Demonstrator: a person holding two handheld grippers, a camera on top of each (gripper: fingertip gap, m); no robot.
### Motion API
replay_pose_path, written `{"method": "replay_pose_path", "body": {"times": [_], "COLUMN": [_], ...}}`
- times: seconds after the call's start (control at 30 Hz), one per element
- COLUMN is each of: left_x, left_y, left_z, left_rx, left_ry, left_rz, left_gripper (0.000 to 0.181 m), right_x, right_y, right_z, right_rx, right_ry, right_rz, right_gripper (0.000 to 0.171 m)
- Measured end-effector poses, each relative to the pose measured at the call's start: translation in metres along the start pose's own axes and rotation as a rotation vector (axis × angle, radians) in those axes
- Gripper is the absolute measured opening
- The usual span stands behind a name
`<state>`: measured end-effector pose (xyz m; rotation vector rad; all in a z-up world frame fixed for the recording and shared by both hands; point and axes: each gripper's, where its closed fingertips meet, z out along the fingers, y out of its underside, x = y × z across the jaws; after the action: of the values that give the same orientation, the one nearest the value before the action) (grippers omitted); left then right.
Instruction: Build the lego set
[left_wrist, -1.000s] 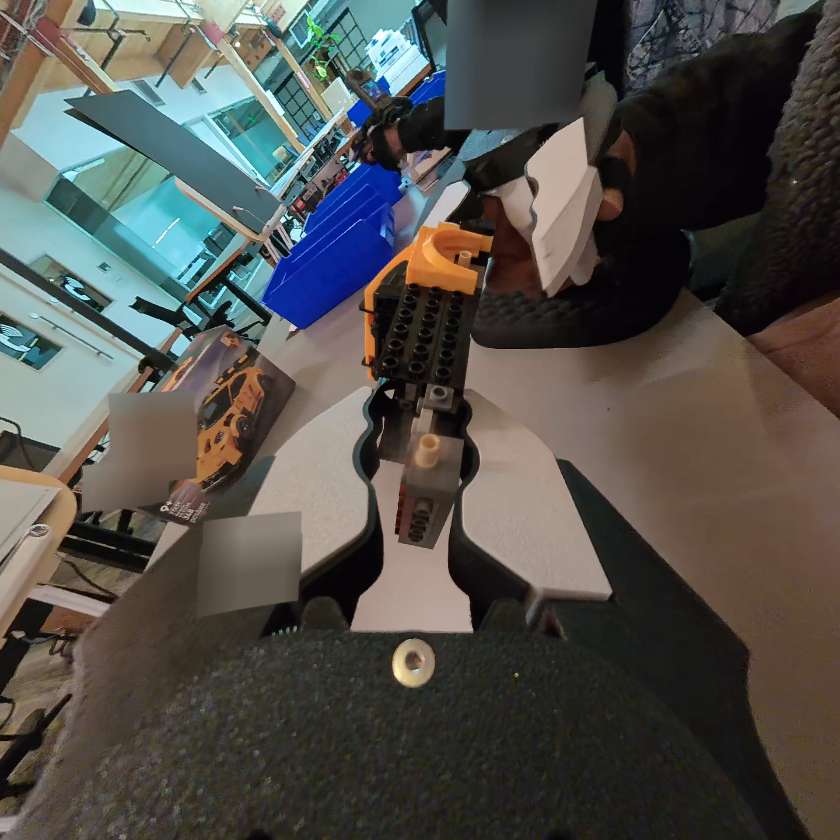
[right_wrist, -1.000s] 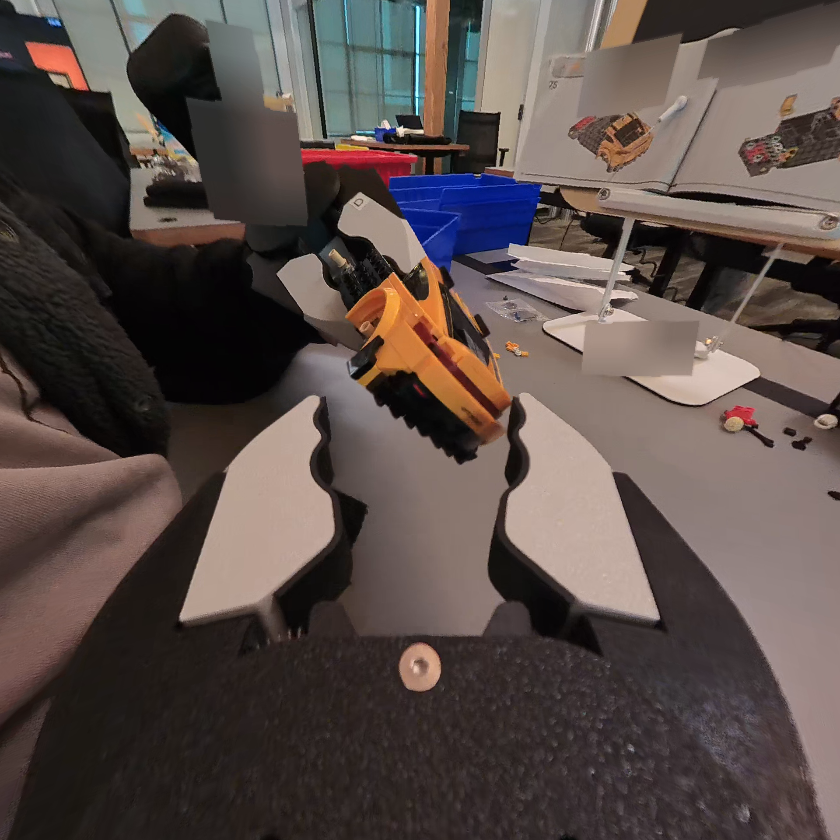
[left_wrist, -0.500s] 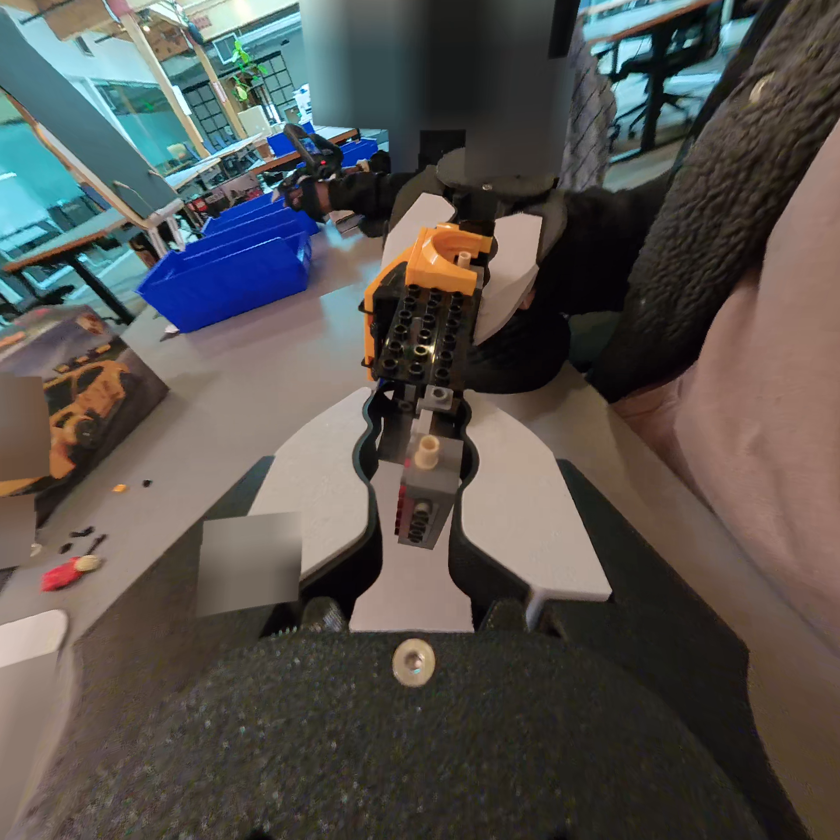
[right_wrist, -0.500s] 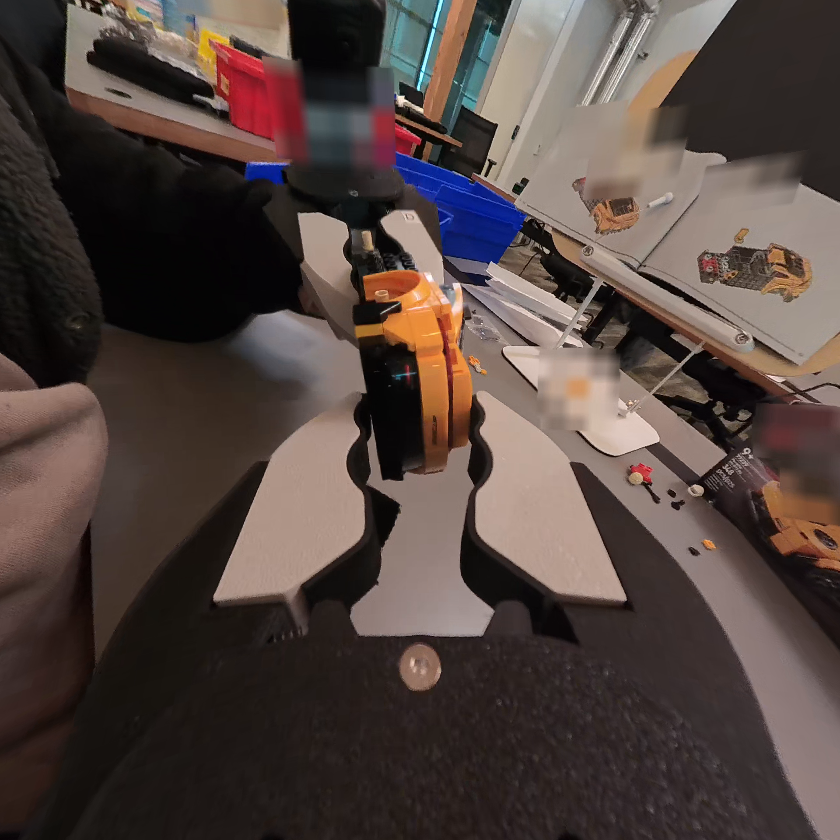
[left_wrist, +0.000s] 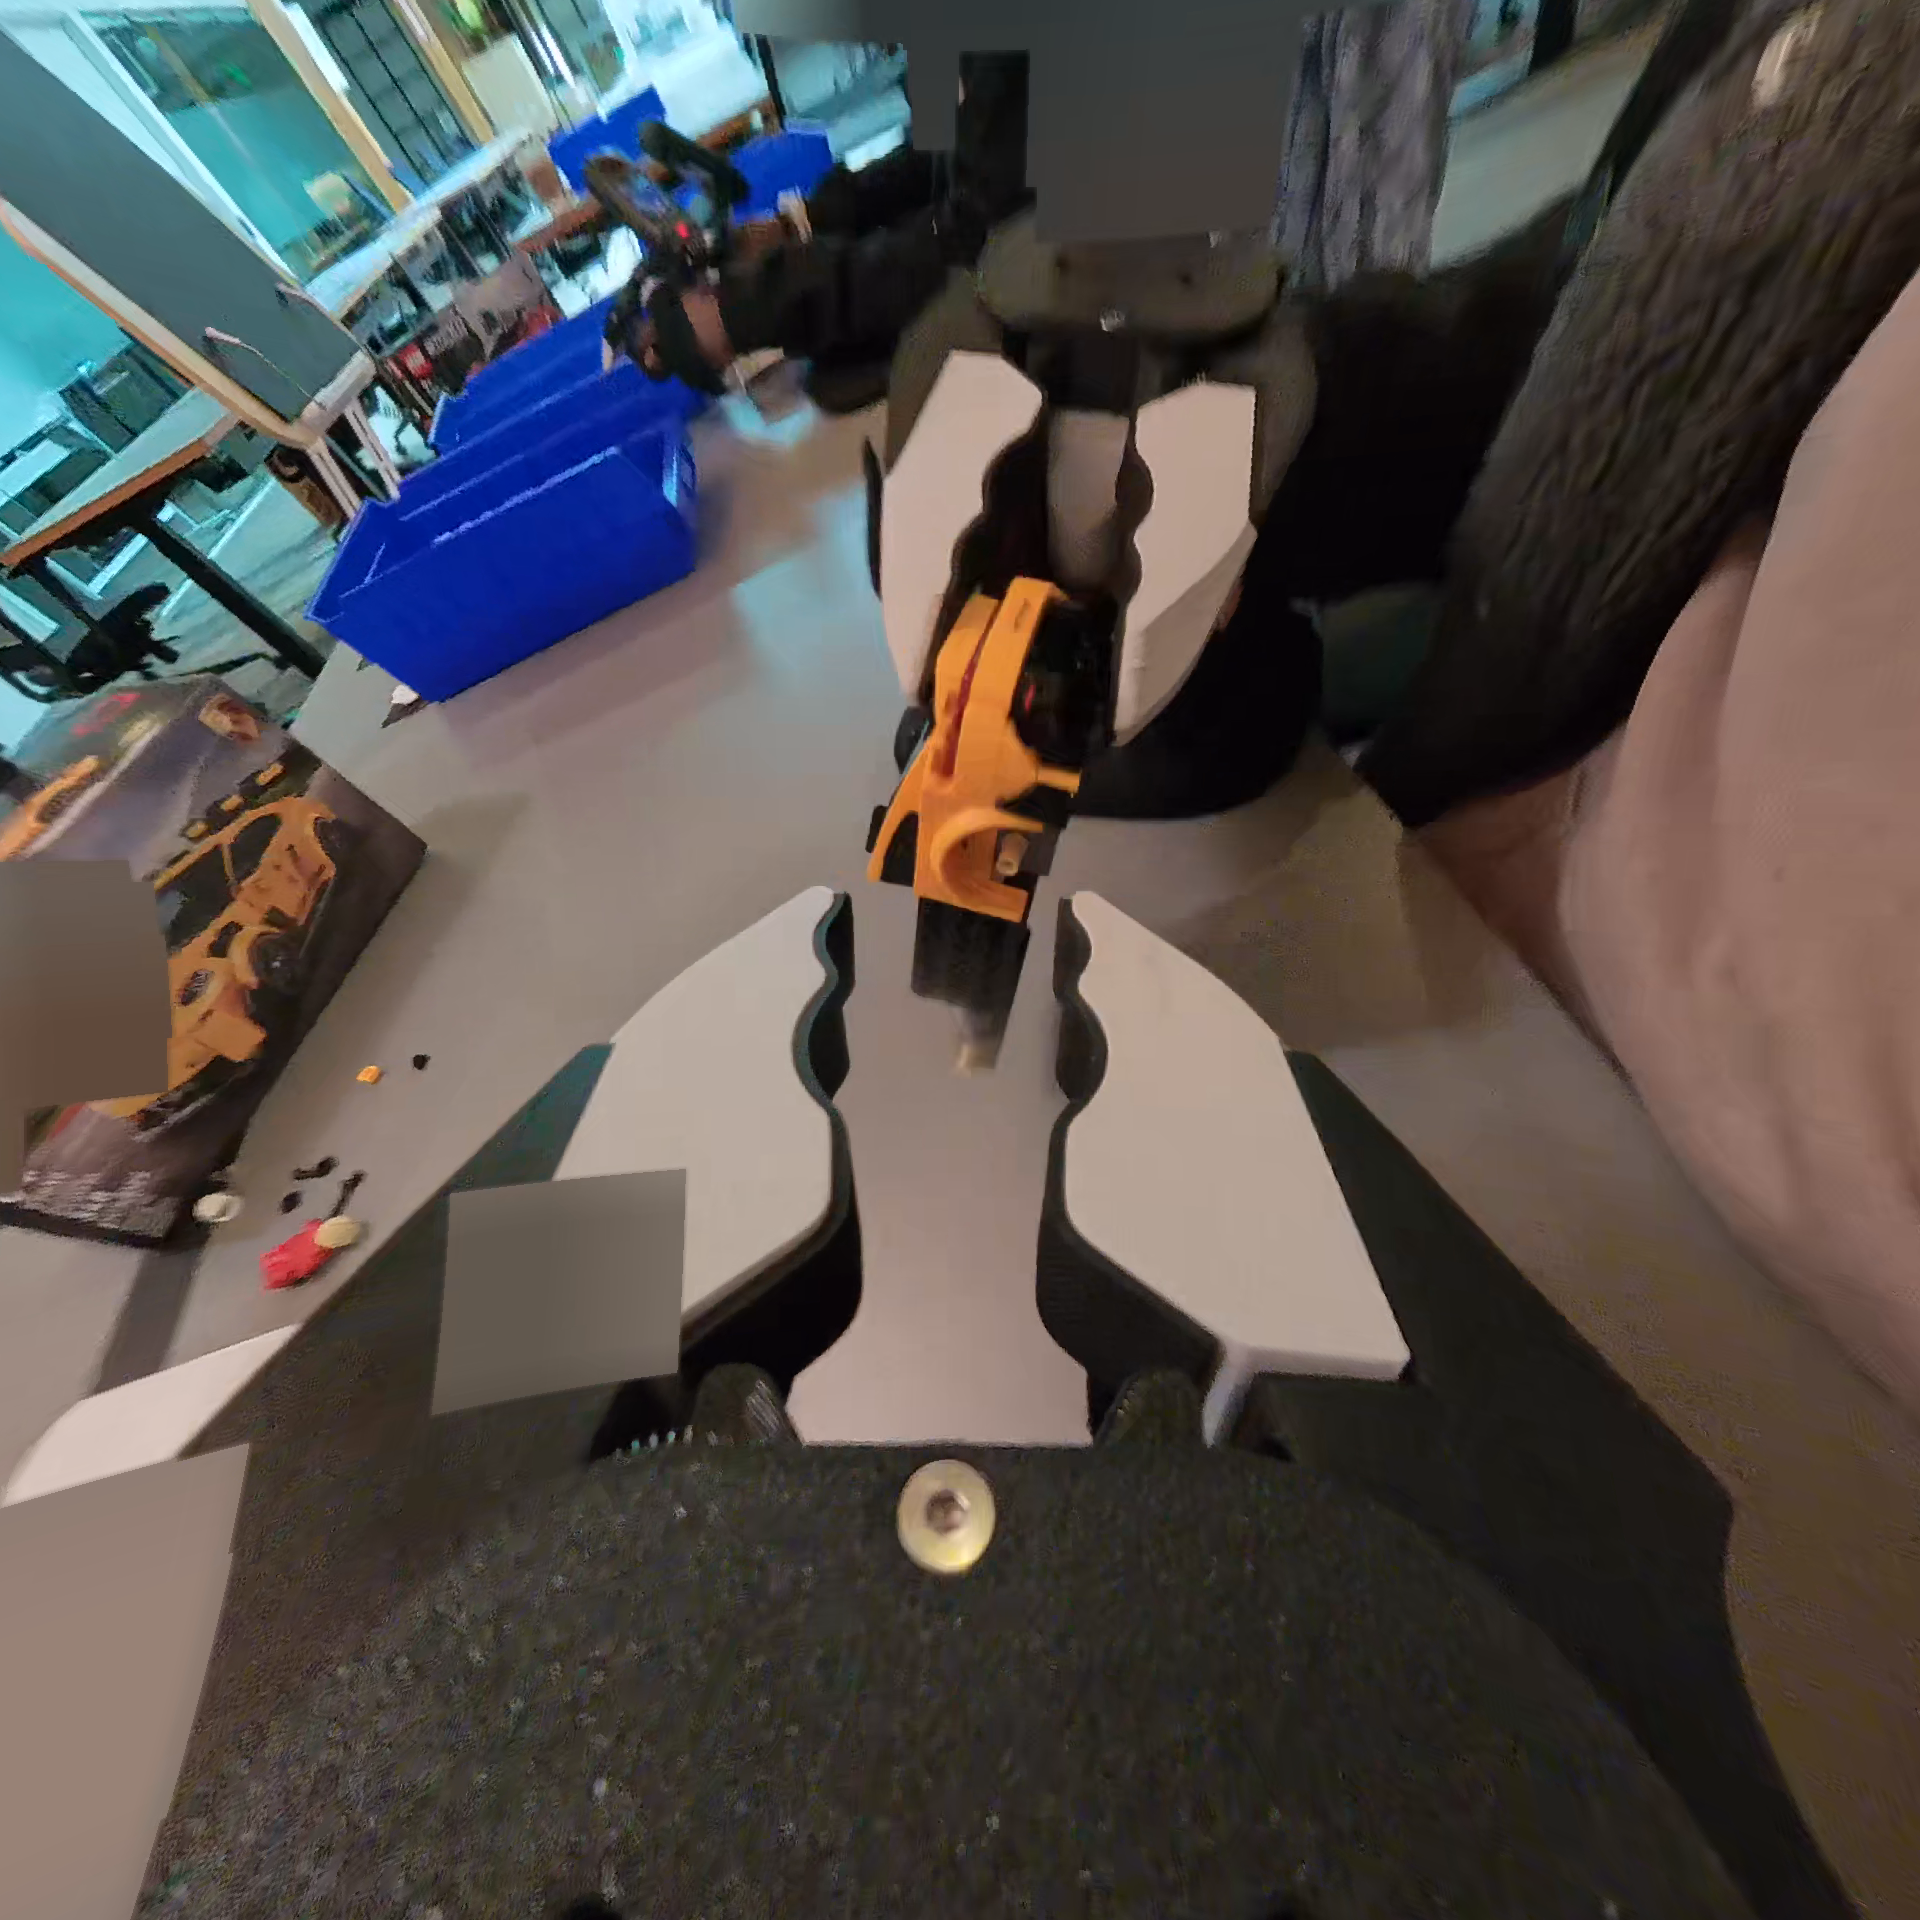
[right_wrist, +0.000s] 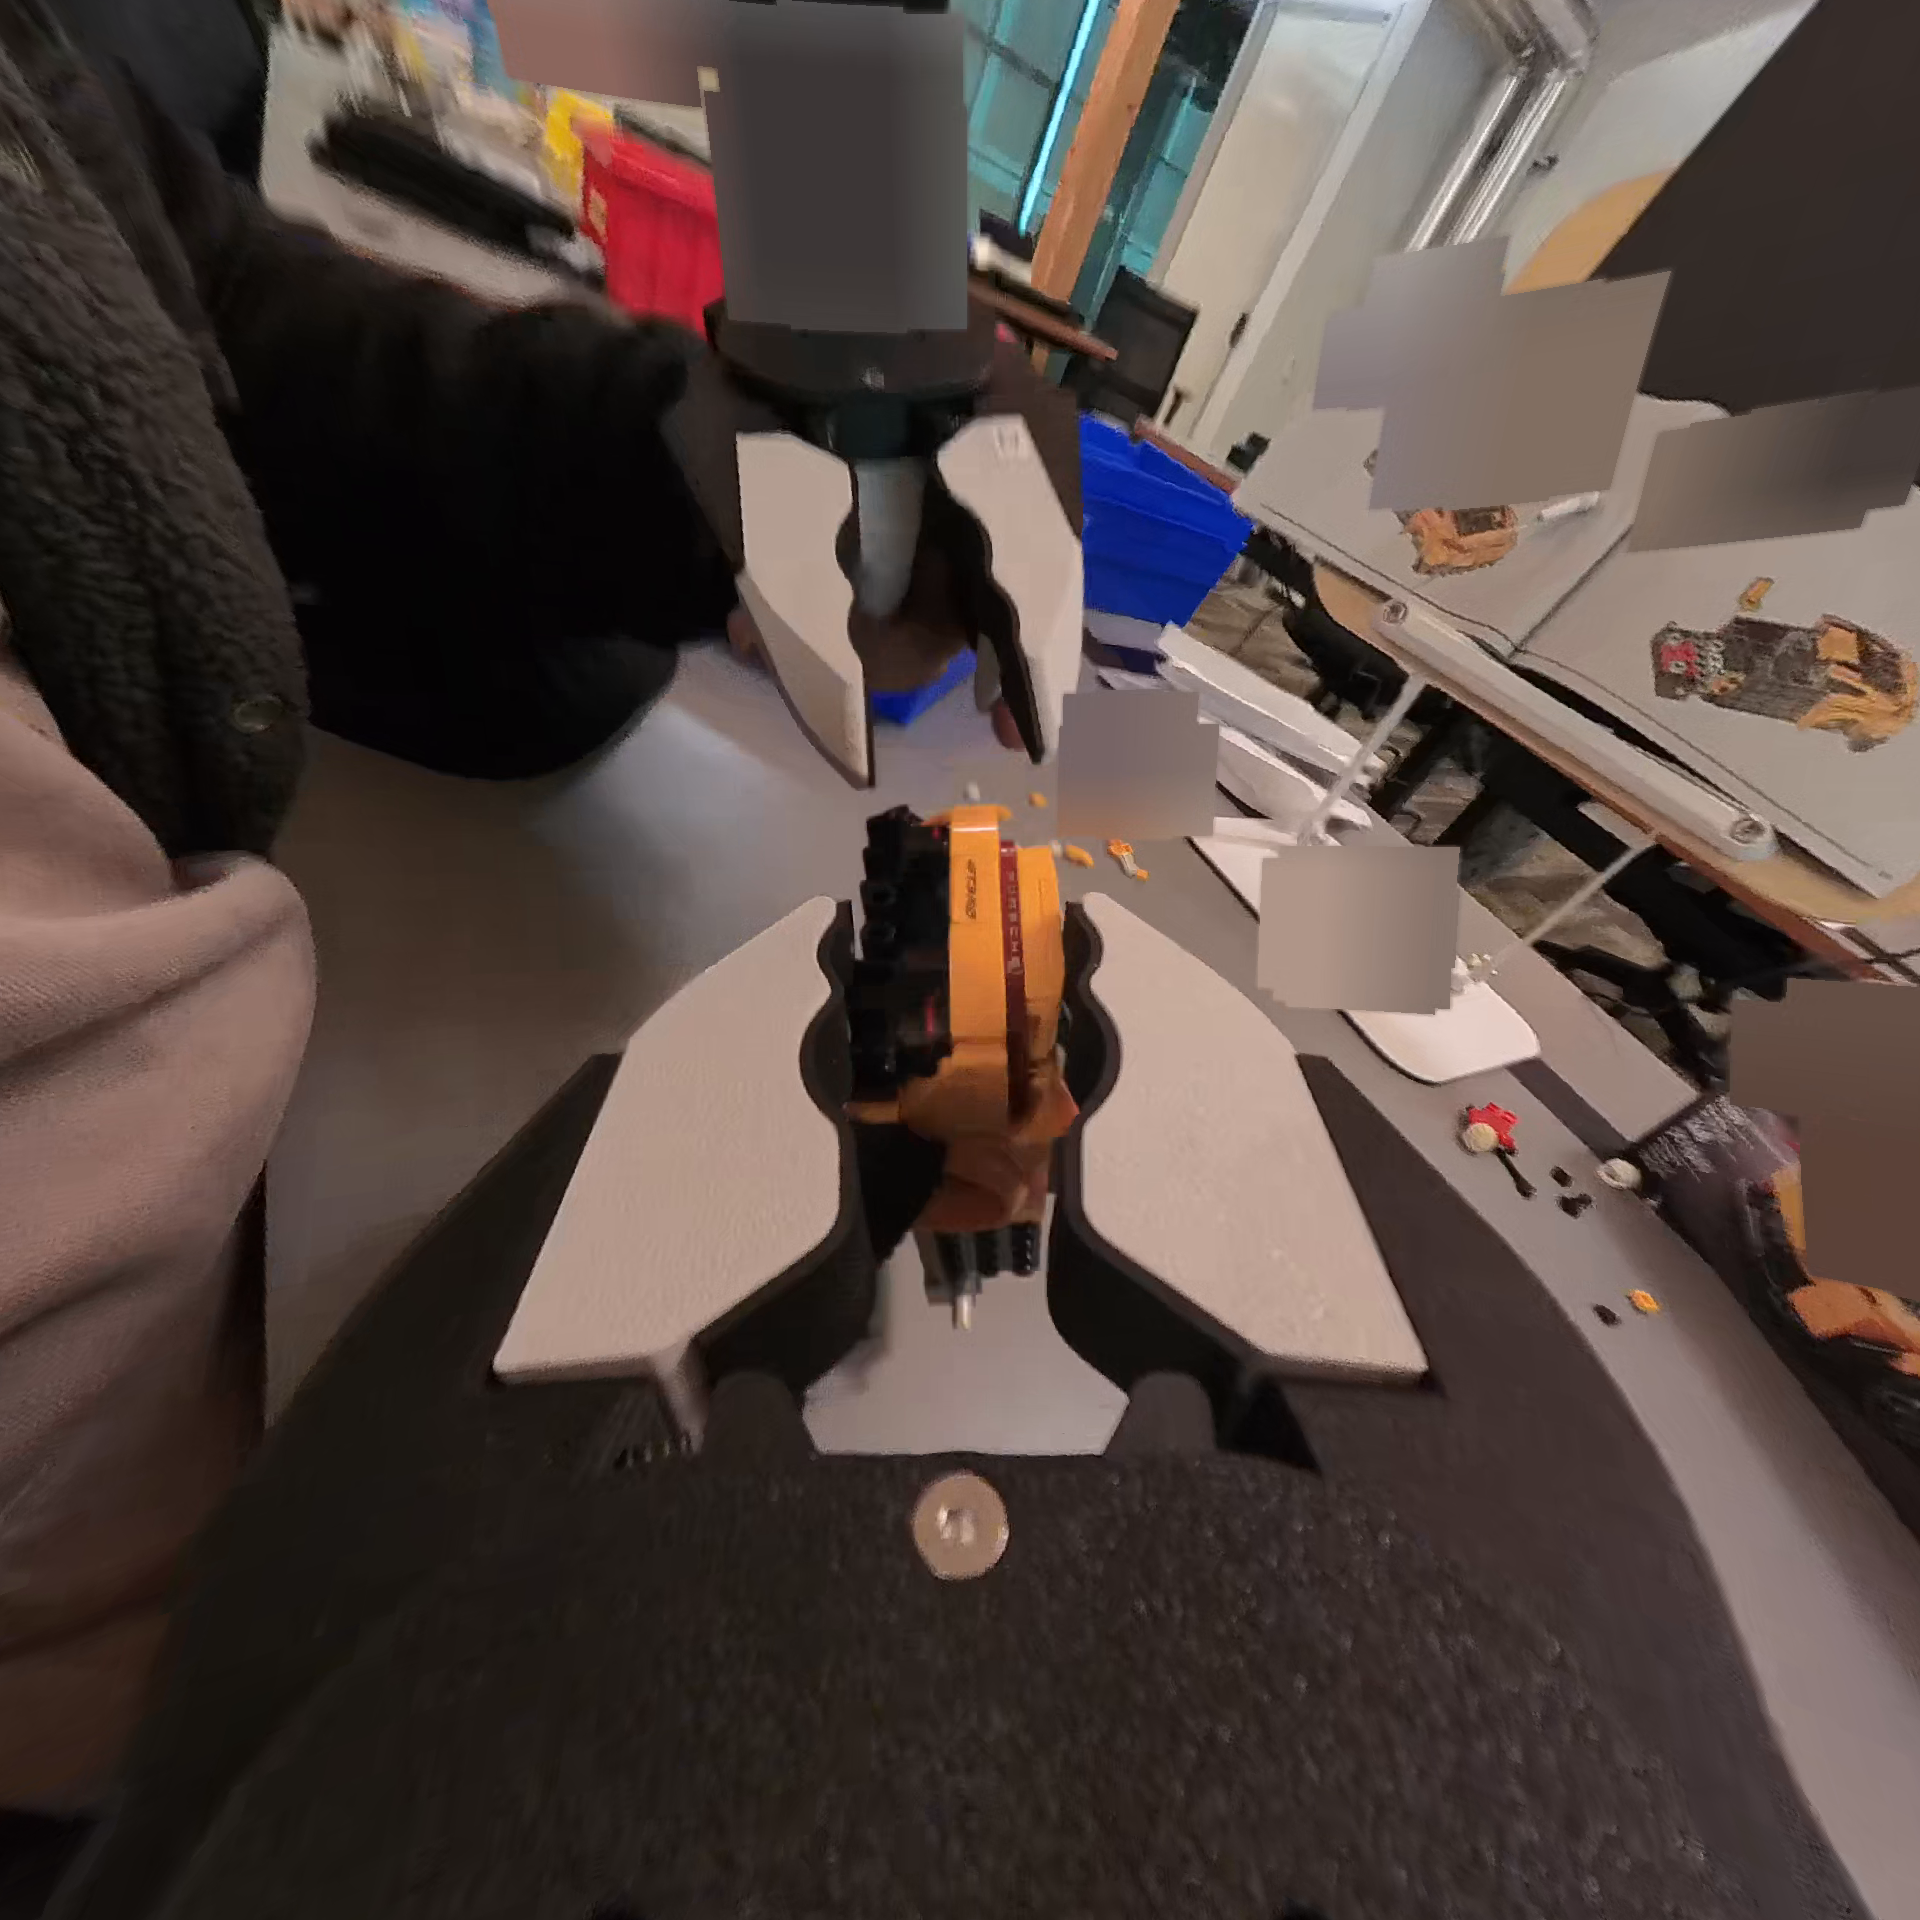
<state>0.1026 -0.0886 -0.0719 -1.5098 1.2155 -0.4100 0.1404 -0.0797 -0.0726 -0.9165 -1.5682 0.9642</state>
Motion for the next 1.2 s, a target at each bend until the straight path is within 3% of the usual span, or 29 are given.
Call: {"method": "replay_pose_path", "body": {"times": [0.17, 0.33, 0.43, 0.63, 0.73, 0.8, 0.93, 1.07, 1.2], "left_x": [0.002, 0.001, 0.004, 0.003, 0.001, 0.005, 0.001, -0.007, -0.031], "left_y": [0.020, 0.042, 0.034, 0.022, 0.029, 0.026, 0.031, 0.038, 0.052], "left_z": [0.007, 0.020, 0.026, 0.026, 0.026, 0.029, 0.033, 0.035, 0.027], "left_rx": [-0.152, -0.151, -0.080, 0.003, -0.029, -0.008, -0.059, -0.110, -0.219], "left_ry": [-0.002, 0.018, 0.005, -0.051, -0.056, -0.038, -0.051, -0.090, -0.236], "left_rz": [0.100, 0.104, 0.140, 0.145, 0.153, 0.157, 0.140, 0.127, 0.178], "left_gripper": [0.035, 0.043, 0.041, 0.040, 0.043, 0.031, 0.032, 0.031, 0.031], "right_x": [-0.002, -0.013, -0.019, -0.014, -0.015, -0.013, -0.004, 0.007, 0.032], "right_y": [0.003, -0.001, -0.008, -0.019, -0.028, -0.028, -0.021, -0.008, 0.009], "right_z": [0.010, 0.013, 0.015, 0.011, 0.010, 0.011, 0.009, 0.009, 0.005], "right_rx": [-0.054, -0.034, -0.009, 0.123, 0.195, 0.207, 0.231, 0.197, 0.090], "right_ry": [0.019, -0.031, -0.061, -0.059, -0.071, -0.076, -0.088, -0.055, 0.053], "right_rz": [-0.107, -0.166, -0.203, -0.135, -0.091, -0.084, 0.012, 0.078, 0.147], "right_gripper": [0.038, 0.038, 0.038, 0.038, 0.038, 0.038, 0.038, 0.038, 0.037]}}
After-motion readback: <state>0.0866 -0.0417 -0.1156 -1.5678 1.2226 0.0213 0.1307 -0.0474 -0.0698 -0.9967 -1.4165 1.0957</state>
